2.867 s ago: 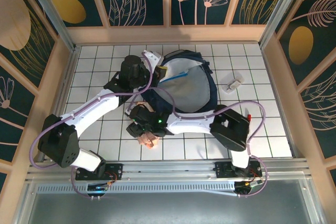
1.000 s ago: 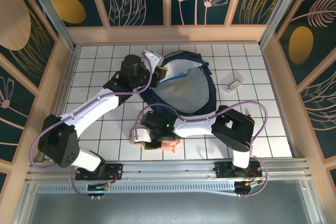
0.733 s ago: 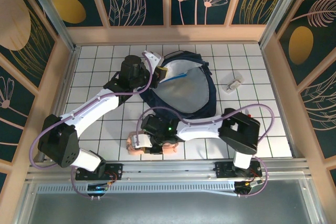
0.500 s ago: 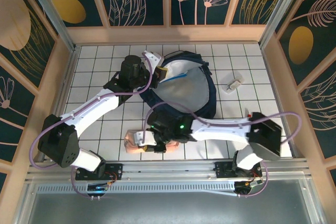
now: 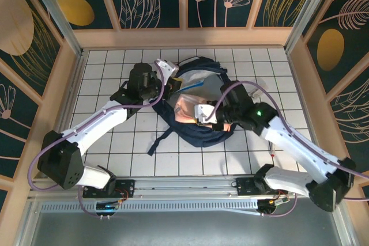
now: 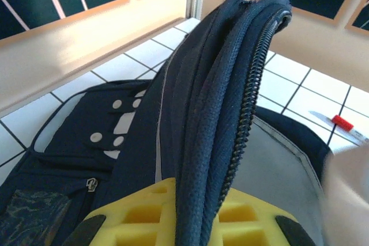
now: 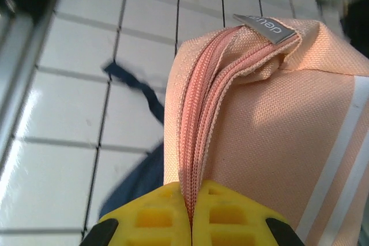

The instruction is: Pack the student bag

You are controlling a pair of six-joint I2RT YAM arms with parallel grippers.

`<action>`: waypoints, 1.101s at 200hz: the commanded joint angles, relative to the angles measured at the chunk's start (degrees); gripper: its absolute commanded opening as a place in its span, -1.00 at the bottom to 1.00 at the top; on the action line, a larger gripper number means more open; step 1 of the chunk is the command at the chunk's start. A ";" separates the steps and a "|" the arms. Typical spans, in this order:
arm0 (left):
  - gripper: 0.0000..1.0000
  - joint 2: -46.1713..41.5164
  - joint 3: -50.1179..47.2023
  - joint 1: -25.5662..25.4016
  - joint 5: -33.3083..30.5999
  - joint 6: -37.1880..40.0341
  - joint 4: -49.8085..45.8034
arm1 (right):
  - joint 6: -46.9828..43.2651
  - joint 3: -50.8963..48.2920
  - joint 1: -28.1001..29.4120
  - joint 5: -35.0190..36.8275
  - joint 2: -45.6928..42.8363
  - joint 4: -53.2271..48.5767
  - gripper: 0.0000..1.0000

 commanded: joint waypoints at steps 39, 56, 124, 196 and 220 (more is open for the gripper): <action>-1.00 -3.24 1.24 0.30 10.42 4.07 3.02 | -34.03 8.96 -3.73 3.76 17.23 -10.24 -1.00; -1.00 -3.18 1.17 0.35 10.82 3.67 3.74 | -37.67 9.81 -4.06 7.06 20.87 -5.20 -1.00; -1.00 -4.32 -3.29 0.32 11.63 1.34 8.69 | -22.24 -6.41 -3.23 20.44 13.30 33.89 -0.01; -1.00 -4.59 -3.78 0.30 11.52 1.58 8.56 | 90.16 -14.90 -6.02 33.11 -7.32 26.37 0.99; -1.00 -4.62 -3.50 0.30 11.34 1.31 8.65 | 101.57 -16.95 -6.49 17.88 -5.92 22.02 0.73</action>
